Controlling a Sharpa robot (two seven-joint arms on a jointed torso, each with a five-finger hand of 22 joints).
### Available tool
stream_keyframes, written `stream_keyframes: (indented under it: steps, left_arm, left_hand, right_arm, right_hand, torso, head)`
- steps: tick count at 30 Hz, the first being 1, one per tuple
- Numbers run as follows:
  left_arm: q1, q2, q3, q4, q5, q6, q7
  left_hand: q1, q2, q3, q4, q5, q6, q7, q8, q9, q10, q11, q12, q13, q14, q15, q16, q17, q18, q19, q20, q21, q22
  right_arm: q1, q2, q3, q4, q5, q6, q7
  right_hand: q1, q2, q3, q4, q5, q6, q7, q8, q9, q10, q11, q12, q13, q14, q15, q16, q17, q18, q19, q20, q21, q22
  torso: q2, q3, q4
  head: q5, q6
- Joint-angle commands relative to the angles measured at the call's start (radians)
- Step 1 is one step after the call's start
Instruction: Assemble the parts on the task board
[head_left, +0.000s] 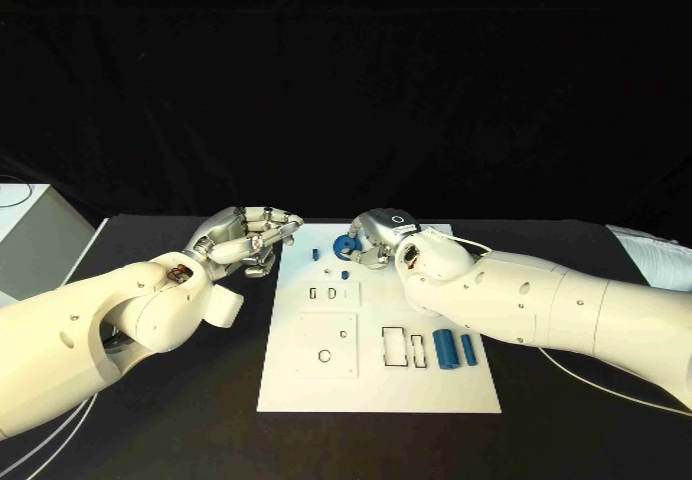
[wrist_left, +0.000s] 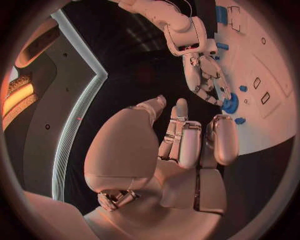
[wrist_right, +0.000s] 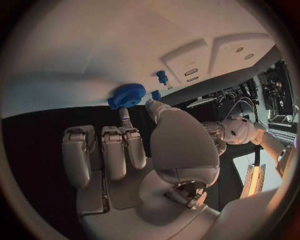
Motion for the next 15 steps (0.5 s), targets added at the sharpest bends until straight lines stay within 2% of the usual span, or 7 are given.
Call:
stream_keyframes:
  steps: [1, 6, 11, 15]
  left_arm:
    - [0.0, 0.001, 0.001, 0.003, -0.001, 0.006, 0.003]
    - [0.0, 0.001, 0.001, 0.003, -0.001, 0.006, 0.003]
    - [0.0, 0.0, 0.001, 0.003, -0.003, 0.005, 0.002]
    - [0.0, -0.001, 0.001, 0.003, -0.006, 0.003, 0.001]
  left_hand:
    - [-0.007, 0.001, 0.005, 0.0, -0.001, -0.007, -0.001, 0.003, 0.001, 0.001, 0.0, -0.005, -0.001, -0.001, 0.003, -0.003, 0.05, 0.005, -0.008, 0.0, -0.006, -0.001]
    - [-0.006, 0.001, 0.006, 0.0, -0.001, -0.007, 0.0, 0.003, 0.001, 0.001, 0.0, -0.005, -0.001, -0.001, 0.003, -0.004, 0.05, 0.004, -0.007, 0.0, -0.005, 0.001]
    - [-0.006, 0.001, 0.007, 0.0, -0.001, -0.008, 0.0, 0.003, 0.001, 0.0, 0.0, -0.005, -0.002, -0.002, 0.003, -0.004, 0.048, 0.004, -0.008, 0.0, -0.006, 0.0]
    - [-0.006, 0.001, 0.007, 0.0, -0.001, -0.008, 0.0, 0.003, 0.001, 0.0, 0.0, -0.005, -0.002, -0.003, 0.003, -0.005, 0.047, 0.005, -0.008, 0.0, -0.006, -0.001]
  right_arm:
    - [-0.011, -0.002, -0.006, -0.005, 0.03, 0.064, -0.001]
    - [-0.011, -0.003, -0.006, -0.012, 0.041, 0.096, -0.005]
    - [-0.011, -0.006, -0.006, -0.012, 0.048, 0.103, -0.002]
    - [-0.011, -0.012, -0.006, -0.004, 0.051, 0.106, 0.003]
  right_hand:
    - [-0.008, -0.003, 0.007, -0.001, 0.003, 0.003, 0.002, -0.004, -0.002, 0.108, 0.003, 0.002, 0.263, 0.108, 0.002, 0.004, 0.264, -0.013, 0.08, 0.003, 0.004, 0.235]
    - [-0.008, -0.004, 0.007, -0.002, 0.004, 0.003, 0.002, -0.005, -0.002, 0.108, 0.003, 0.002, 0.263, 0.108, 0.003, 0.004, 0.263, -0.012, 0.079, 0.003, 0.003, 0.234]
    - [-0.014, -0.005, 0.008, -0.001, 0.002, 0.001, 0.003, -0.007, -0.002, 0.108, 0.003, 0.002, 0.263, 0.108, 0.003, 0.004, 0.263, -0.012, 0.08, 0.003, 0.003, 0.235]
    - [-0.014, -0.005, 0.009, -0.001, 0.002, 0.001, 0.003, -0.007, -0.002, 0.108, 0.003, 0.002, 0.263, 0.108, 0.003, 0.004, 0.264, -0.012, 0.079, 0.004, 0.002, 0.234]
  torso:
    - [0.0, -0.0002, -0.0003]
    - [0.0, -0.0006, 0.0006]
    - [0.0, -0.0009, 0.0006]
    - [0.0, 0.0004, -0.0001]
  head:
    - [0.0, 0.0]
    - [-0.003, 0.002]
    - [-0.011, 0.004]
    - [-0.007, 0.007]
